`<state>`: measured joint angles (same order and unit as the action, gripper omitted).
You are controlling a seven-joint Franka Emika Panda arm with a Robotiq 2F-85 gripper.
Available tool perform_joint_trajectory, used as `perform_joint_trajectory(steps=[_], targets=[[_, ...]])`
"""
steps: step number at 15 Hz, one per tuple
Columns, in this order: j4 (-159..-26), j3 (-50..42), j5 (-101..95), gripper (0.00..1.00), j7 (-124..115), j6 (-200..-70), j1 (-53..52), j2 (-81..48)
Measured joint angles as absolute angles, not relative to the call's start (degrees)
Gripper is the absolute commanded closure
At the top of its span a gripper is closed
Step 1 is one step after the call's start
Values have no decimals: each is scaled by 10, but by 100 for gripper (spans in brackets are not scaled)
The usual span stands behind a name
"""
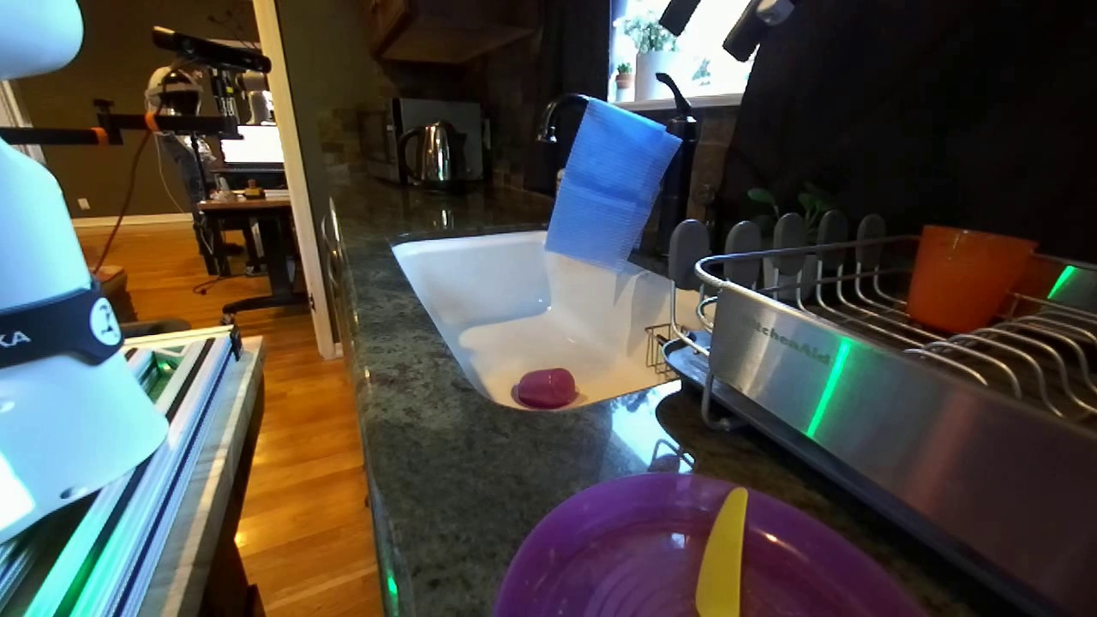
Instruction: Put the orange cup inside the sink
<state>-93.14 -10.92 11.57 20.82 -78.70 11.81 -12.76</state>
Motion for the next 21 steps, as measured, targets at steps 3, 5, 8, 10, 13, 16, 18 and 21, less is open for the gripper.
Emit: perform_joint_trajectory(steps=[3,5,8,10,13,16,18,21], targets=[[-840,-98,70,0,226,-750,121,-203],[-787,-89,51,0,220,-748,120,-245],[-752,-87,47,0,216,-740,119,-271],[-751,-83,46,0,220,-752,123,-271],[-751,-74,36,0,247,-837,125,-272],[-751,-65,22,0,294,-928,130,-284],[-751,-58,21,1,314,-969,133,-301],[-750,-50,21,9,332,-1017,136,-331]])
